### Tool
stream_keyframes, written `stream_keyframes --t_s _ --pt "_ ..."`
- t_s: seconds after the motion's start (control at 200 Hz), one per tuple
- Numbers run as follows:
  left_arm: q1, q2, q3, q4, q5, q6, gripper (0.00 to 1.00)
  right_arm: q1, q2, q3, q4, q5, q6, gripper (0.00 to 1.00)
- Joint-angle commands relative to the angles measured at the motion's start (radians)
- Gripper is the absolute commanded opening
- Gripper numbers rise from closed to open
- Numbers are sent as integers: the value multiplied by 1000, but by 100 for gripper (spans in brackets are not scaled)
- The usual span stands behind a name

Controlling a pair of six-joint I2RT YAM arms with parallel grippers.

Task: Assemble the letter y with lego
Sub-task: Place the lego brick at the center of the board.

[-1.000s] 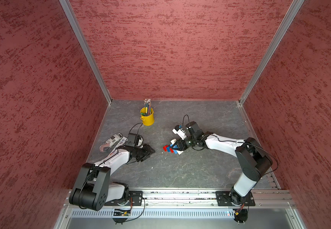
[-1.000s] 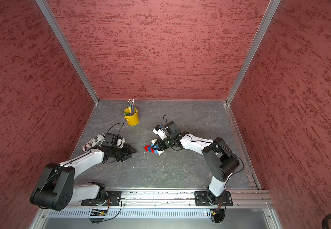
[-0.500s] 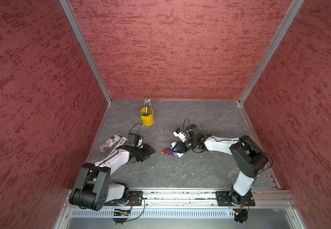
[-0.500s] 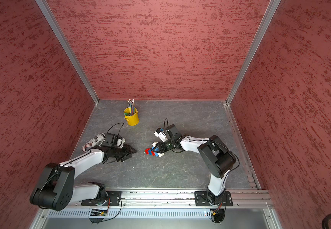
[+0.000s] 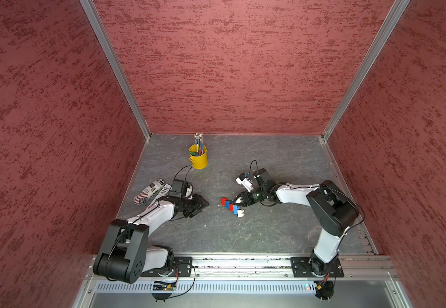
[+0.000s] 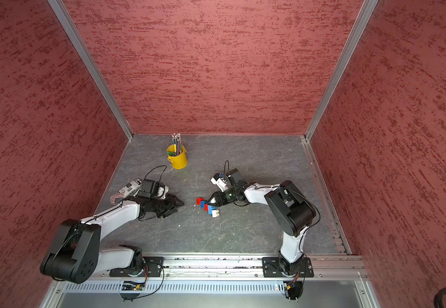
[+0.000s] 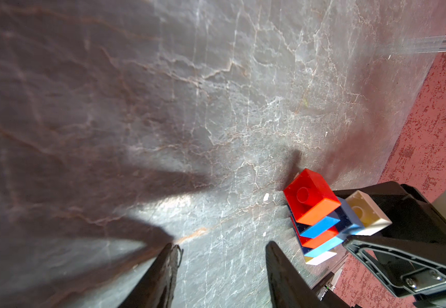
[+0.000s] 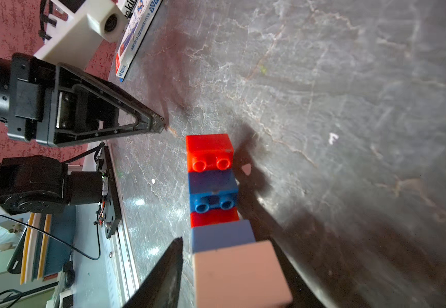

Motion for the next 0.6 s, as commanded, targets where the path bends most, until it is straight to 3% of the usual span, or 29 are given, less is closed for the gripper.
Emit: stream_keyframes --t_s 0.0,0.341,0.596 --pt "7 1 -11 -1 -8 14 55 -16 5 -2 26 13 -11 53" --pt "6 16 0 9 6 17 55 -64 -38 4 -10 112 -12 61" --pt "-8 35 36 -3 27 43 55 -73 -162 -68 -25 212 48 61"
